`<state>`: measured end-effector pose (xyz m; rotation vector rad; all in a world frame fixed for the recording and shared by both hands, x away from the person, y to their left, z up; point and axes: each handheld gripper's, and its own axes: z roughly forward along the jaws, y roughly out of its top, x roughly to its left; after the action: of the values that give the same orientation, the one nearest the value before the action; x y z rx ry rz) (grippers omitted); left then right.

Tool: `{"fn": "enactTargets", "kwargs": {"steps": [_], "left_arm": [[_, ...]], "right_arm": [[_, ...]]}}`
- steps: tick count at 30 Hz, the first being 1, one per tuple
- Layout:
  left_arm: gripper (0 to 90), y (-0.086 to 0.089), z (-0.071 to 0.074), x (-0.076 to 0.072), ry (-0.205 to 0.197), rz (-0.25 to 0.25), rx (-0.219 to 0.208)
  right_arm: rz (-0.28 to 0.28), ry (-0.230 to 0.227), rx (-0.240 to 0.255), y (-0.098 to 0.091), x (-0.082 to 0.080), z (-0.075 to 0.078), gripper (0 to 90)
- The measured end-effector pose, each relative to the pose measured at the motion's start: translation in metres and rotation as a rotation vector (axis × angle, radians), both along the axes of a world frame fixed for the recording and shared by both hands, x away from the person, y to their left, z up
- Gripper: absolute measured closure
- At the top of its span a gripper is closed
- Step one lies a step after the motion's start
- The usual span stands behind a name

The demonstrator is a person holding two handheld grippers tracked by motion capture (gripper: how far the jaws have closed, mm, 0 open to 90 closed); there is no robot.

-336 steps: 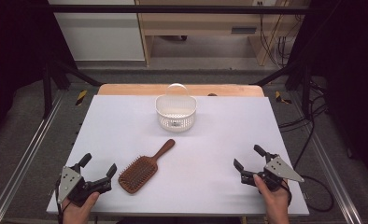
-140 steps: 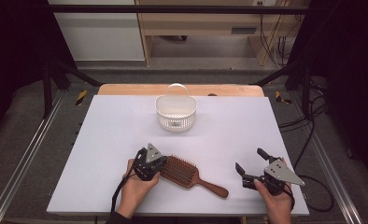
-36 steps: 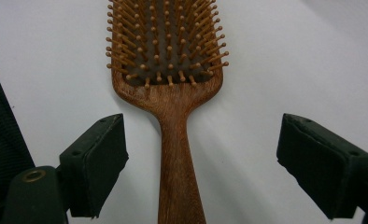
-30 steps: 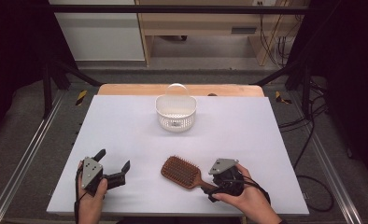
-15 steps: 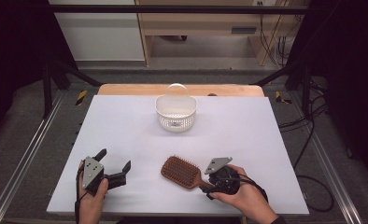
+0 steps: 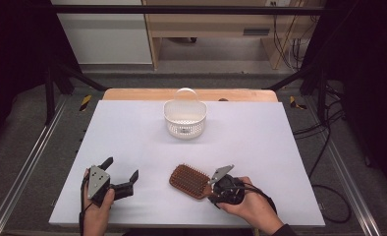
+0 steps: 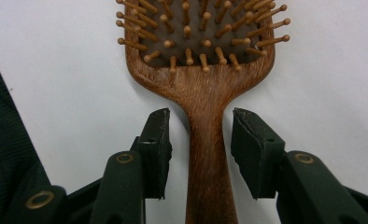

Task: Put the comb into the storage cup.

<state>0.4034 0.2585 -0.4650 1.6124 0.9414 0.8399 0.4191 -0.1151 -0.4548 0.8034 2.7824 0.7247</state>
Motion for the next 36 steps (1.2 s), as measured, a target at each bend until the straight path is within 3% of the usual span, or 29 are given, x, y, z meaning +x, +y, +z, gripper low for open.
{"fn": "enactTargets", "kwargs": {"steps": [25,31,36], "left_arm": [[2.0,-0.003,0.000,-0.001,0.001,-0.010,0.009],[2.1,-0.001,0.001,-0.001,0.000,-0.008,-0.003],[2.2,0.001,0.002,-0.002,-0.004,-0.006,-0.016]], "right_arm": [[-0.005,0.089,-0.131,0.019,0.010,0.002,72.6],[-0.011,0.074,-0.107,0.016,0.007,0.002,72.9],[-0.001,0.026,-0.061,0.010,0.005,0.001,73.0]]}}
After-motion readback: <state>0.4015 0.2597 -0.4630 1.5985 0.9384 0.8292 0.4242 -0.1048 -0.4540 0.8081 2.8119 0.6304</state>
